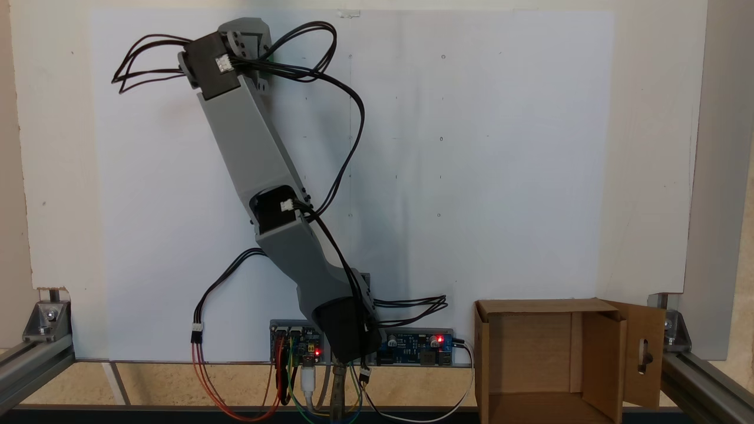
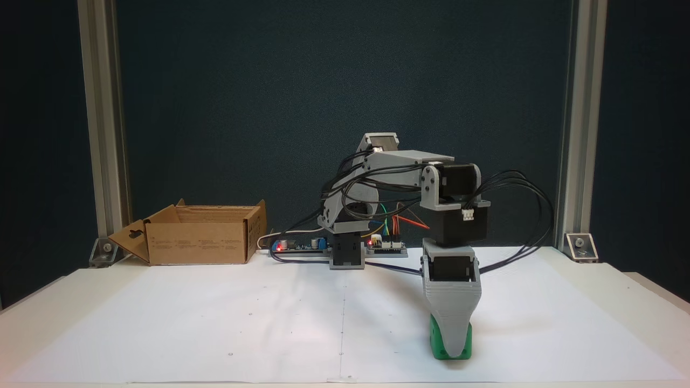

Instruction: Grasp a green dice and put it in the bin.

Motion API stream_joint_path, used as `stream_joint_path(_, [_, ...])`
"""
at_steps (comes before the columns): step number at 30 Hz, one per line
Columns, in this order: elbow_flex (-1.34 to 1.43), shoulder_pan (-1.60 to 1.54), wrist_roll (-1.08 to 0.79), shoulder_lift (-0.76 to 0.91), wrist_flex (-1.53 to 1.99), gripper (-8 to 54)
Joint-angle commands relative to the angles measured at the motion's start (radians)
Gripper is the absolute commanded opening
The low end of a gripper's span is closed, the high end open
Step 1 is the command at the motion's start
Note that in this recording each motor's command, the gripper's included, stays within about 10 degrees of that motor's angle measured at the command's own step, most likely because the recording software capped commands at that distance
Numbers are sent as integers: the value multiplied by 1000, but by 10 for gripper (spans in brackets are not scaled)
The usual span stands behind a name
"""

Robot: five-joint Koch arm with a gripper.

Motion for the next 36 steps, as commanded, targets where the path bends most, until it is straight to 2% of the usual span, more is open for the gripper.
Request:
stream_joint_path(1, [-66,2,52,15,-3,376])
stream_joint_path(8, [-66,2,52,15,-9,281])
stream_joint_path(13, [-66,12,52,15,-6,115])
stream_joint_path(19, [-64,55,52,20,9,114])
stream_joint_path(33, [49,173,49,661,153,114])
stream_joint_path(36, [69,262,17,707,150,114])
